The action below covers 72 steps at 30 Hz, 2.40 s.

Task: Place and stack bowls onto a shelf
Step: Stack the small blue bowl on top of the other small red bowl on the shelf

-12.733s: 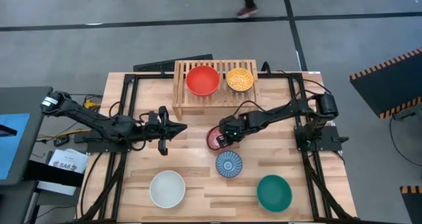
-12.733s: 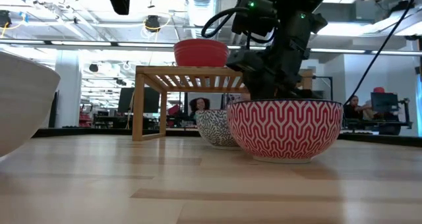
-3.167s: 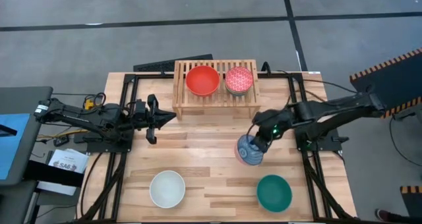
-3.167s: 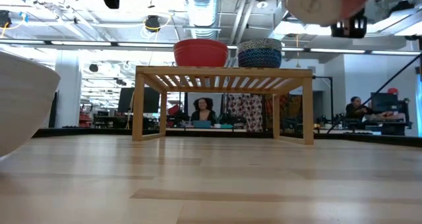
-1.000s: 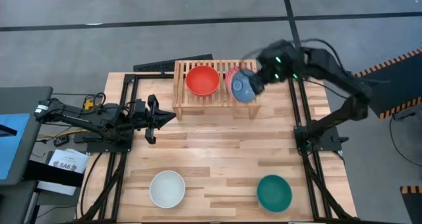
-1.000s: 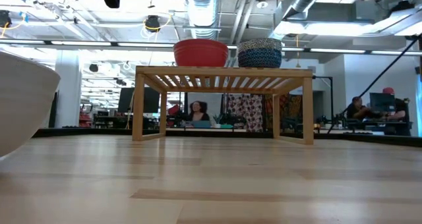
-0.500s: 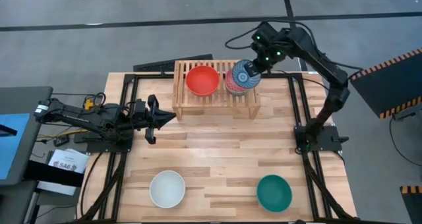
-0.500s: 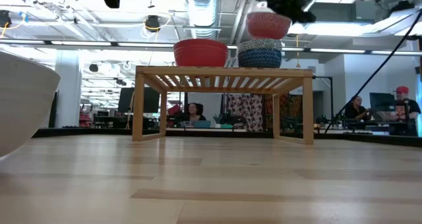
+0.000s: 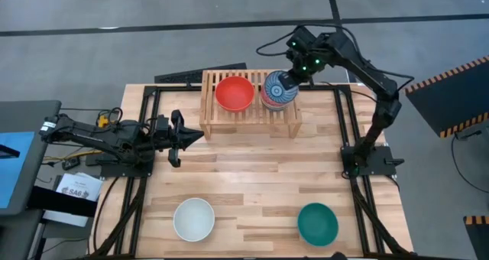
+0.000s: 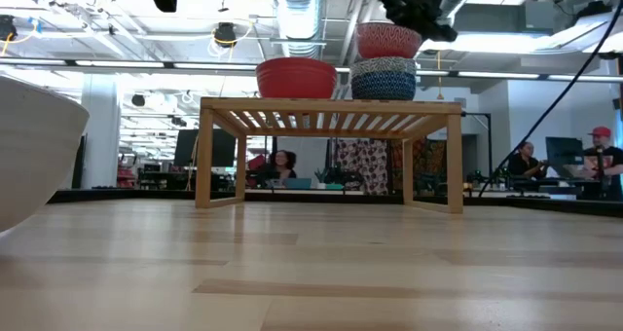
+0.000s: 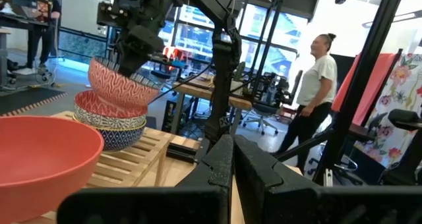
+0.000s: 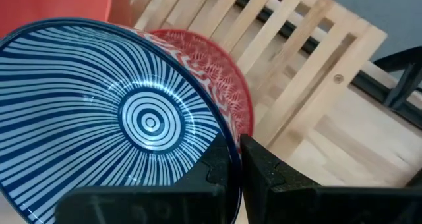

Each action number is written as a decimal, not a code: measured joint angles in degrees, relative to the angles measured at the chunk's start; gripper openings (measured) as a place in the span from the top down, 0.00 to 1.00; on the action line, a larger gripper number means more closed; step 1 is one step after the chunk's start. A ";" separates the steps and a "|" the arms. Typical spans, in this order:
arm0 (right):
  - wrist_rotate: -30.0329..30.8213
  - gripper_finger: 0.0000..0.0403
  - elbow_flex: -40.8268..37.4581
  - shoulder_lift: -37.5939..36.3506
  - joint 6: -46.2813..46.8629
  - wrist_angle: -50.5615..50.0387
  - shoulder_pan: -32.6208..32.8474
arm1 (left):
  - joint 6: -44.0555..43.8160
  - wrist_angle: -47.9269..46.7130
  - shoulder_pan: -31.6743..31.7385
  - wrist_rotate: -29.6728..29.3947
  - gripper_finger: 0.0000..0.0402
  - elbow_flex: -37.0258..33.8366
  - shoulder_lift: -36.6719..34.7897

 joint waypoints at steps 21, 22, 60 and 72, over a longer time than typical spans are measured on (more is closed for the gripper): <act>0.10 0.91 0.03 1.69 0.15 -0.06 -0.27 | -0.63 0.01 -0.01 0.01 1.00 0.00 0.00; 0.08 0.91 0.03 1.69 0.06 -0.01 -0.27 | -0.98 0.03 -0.01 0.01 1.00 0.00 0.00; -0.01 0.87 -0.01 1.67 0.09 1.19 -0.29 | -0.72 0.05 0.00 -0.01 1.00 0.00 0.00; 0.06 0.87 -0.01 1.64 0.09 1.20 -0.29 | -0.93 0.05 0.00 -0.10 1.00 0.00 0.00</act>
